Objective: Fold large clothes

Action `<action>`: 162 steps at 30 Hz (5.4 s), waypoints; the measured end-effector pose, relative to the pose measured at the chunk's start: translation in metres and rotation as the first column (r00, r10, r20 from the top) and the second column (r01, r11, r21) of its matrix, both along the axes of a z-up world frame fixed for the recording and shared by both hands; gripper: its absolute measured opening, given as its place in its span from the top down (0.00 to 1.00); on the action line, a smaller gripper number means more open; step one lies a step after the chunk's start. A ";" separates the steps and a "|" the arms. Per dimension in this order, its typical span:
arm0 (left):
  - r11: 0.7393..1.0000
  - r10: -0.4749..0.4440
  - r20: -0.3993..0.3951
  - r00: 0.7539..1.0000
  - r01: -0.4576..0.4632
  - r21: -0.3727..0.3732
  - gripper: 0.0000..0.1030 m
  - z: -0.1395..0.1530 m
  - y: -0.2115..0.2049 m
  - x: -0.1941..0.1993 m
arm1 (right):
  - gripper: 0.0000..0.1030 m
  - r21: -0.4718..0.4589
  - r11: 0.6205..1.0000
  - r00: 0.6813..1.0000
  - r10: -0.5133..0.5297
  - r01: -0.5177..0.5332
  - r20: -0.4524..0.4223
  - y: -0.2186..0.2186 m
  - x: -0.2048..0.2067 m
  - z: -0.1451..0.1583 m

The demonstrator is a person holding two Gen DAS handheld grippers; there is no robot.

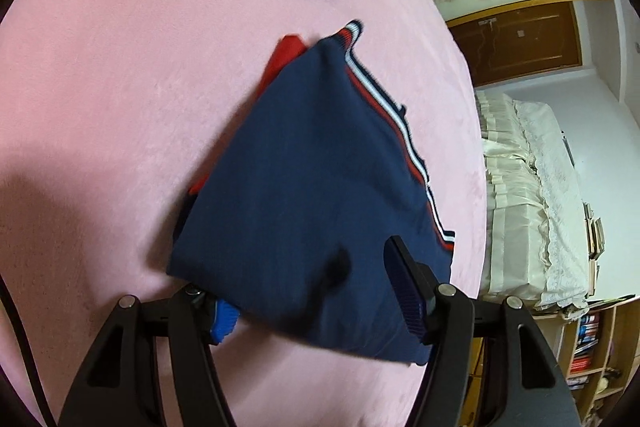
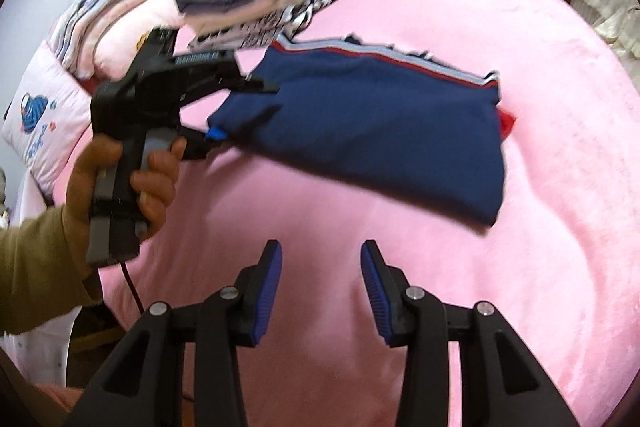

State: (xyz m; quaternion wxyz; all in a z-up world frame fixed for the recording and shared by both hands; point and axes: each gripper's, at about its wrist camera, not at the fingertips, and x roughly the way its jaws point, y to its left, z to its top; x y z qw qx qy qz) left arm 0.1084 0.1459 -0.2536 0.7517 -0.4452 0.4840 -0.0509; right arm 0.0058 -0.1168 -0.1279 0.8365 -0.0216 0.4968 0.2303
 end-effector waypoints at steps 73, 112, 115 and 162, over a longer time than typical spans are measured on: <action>0.830 -0.421 -0.117 0.899 0.435 0.350 0.29 0.054 -0.149 0.030 | 0.53 0.138 0.904 0.913 -0.388 0.404 -0.126 -0.098 0.102 -0.011; 0.788 -0.497 0.080 0.864 0.411 0.458 0.27 0.131 -0.132 0.039 | 0.21 0.142 0.928 0.935 -0.352 0.344 0.034 -0.117 0.062 0.037; 0.782 -0.521 0.112 0.846 0.421 0.459 0.16 0.145 -0.137 0.038 | 0.19 0.145 0.935 0.938 -0.337 0.324 0.081 -0.115 0.063 0.051; 0.893 -0.438 0.179 0.881 0.402 0.203 0.56 0.180 -0.057 0.086 | 0.73 0.525 0.818 0.968 -0.144 0.234 -0.207 -0.051 0.177 0.053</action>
